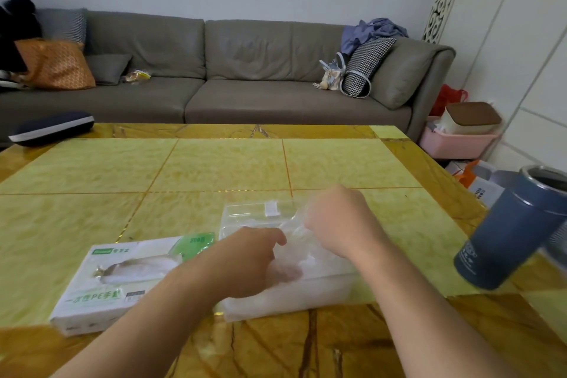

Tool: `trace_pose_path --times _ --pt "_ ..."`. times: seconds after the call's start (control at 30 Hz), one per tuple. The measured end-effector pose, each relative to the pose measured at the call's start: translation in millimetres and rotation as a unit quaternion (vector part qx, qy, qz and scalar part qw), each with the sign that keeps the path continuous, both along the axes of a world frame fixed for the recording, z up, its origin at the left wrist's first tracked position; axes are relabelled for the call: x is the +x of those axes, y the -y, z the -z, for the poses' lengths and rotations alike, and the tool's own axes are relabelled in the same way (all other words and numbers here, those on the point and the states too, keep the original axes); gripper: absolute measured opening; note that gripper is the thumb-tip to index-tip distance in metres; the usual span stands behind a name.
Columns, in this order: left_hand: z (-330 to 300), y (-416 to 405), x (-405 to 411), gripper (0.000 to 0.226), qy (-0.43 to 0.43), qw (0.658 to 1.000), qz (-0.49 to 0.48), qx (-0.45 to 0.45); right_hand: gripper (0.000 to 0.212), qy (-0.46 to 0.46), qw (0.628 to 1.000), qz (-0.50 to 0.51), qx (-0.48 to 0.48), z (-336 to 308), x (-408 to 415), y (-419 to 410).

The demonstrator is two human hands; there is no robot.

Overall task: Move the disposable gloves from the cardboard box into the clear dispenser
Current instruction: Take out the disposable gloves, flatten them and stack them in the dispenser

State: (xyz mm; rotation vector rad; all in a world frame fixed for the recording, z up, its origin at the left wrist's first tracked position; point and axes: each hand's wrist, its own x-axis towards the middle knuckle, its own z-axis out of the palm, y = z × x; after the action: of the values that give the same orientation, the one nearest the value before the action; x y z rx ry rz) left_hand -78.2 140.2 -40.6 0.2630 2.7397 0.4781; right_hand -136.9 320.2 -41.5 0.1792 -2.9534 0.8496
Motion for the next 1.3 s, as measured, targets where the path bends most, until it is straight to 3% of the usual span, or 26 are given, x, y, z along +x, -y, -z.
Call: trace_pose_path --times 0.23,0.33,0.47,0.57,0.63,0.67,0.7,0.77,0.9,1.0,1.13,1.3 --pt "5 -5 -19 0.086 0.046 0.998 -0.016 -0.046 0.012 -0.051 0.99 0.022 0.128 -1 0 1" --pt "11 -9 -26 0.07 0.027 0.996 -0.007 -0.086 0.01 -0.051 0.988 0.034 0.144 0 3 2" --pt "14 -14 -32 0.038 0.0 0.991 0.009 -0.136 0.027 -0.066 0.984 0.04 0.158 -12 13 3" --pt "16 -17 -33 0.021 -0.015 0.99 0.019 -0.136 0.011 -0.132 0.987 -0.011 0.088 -30 28 14" --pt "15 -20 -29 0.009 -0.028 0.987 0.032 -0.153 0.012 -0.079 0.995 -0.067 -0.002 -35 37 26" --pt "15 -22 -26 0.021 -0.024 0.985 0.038 -0.165 0.015 -0.025 0.996 -0.083 -0.027 -33 39 30" --pt "14 -23 -24 0.024 -0.023 0.984 0.045 -0.171 0.015 0.027 0.996 -0.087 -0.025 -30 40 34" --pt "12 -23 -21 0.005 -0.029 0.982 0.052 -0.178 0.012 0.104 0.99 -0.084 0.043 -25 39 33" --pt "12 -14 -20 0.032 -0.025 0.983 0.064 -0.168 0.011 0.166 0.961 -0.089 0.203 -22 38 24" --pt "12 -9 -21 0.04 0.0 0.984 0.071 -0.165 0.028 0.187 0.951 -0.084 0.23 -16 37 27" --pt "1 -7 -18 0.061 0.066 0.978 0.081 -0.183 0.02 0.263 0.915 -0.116 0.283 -14 28 36" --pt "-19 -6 -13 0.073 0.128 0.961 0.096 -0.225 0.044 0.305 0.886 -0.153 0.314 -15 23 38"
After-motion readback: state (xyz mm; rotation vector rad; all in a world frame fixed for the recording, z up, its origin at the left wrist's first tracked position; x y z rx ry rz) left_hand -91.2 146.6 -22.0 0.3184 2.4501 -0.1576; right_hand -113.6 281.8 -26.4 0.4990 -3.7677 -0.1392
